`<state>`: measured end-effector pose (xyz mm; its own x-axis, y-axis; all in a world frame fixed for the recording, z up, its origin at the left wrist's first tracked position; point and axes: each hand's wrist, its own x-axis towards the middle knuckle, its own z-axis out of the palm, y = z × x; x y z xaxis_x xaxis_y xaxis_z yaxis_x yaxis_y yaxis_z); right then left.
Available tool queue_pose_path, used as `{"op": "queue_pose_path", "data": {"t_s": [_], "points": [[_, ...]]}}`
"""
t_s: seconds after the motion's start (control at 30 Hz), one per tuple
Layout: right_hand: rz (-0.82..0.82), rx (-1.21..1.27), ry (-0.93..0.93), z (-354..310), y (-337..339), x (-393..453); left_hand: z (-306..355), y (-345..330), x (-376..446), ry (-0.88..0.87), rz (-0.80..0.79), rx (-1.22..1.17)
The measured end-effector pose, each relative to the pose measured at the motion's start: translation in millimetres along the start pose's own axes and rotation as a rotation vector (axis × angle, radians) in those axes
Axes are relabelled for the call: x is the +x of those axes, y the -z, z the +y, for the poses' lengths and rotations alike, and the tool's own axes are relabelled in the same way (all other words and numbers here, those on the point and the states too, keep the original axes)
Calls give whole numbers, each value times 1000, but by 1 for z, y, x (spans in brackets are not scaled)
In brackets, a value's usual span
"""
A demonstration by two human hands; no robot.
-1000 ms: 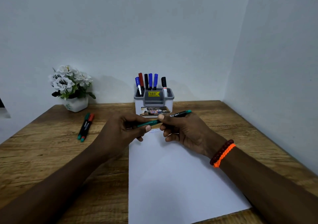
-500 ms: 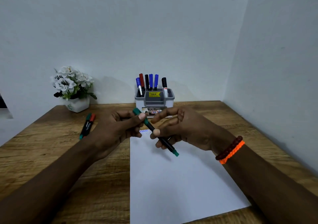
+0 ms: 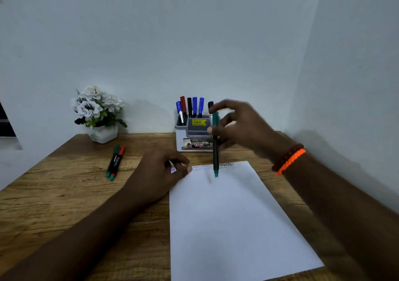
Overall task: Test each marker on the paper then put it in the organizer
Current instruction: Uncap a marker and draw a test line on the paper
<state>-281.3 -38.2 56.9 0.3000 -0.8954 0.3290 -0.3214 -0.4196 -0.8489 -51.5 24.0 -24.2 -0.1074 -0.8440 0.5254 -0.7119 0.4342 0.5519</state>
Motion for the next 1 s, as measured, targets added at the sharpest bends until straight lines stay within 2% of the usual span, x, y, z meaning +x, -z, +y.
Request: {"op": "queue_pose_path", "data": {"t_s": [0.2,0.3,0.43,0.67,1.0], "points": [[402,-100,152,-5,40,73,-2,-3,0,10,-59,37],[512,-223,221,-1,40,106,-4,-2,1,34,-86,52],[480,-354,240,10,25,131,-5,-1,1,39,-100,47],[363,-526,155,44,4,137,-9,-4,2,40,-108,46],[297,-554,115,66,-6,125,-6,-5,1,34,-145,67]]}}
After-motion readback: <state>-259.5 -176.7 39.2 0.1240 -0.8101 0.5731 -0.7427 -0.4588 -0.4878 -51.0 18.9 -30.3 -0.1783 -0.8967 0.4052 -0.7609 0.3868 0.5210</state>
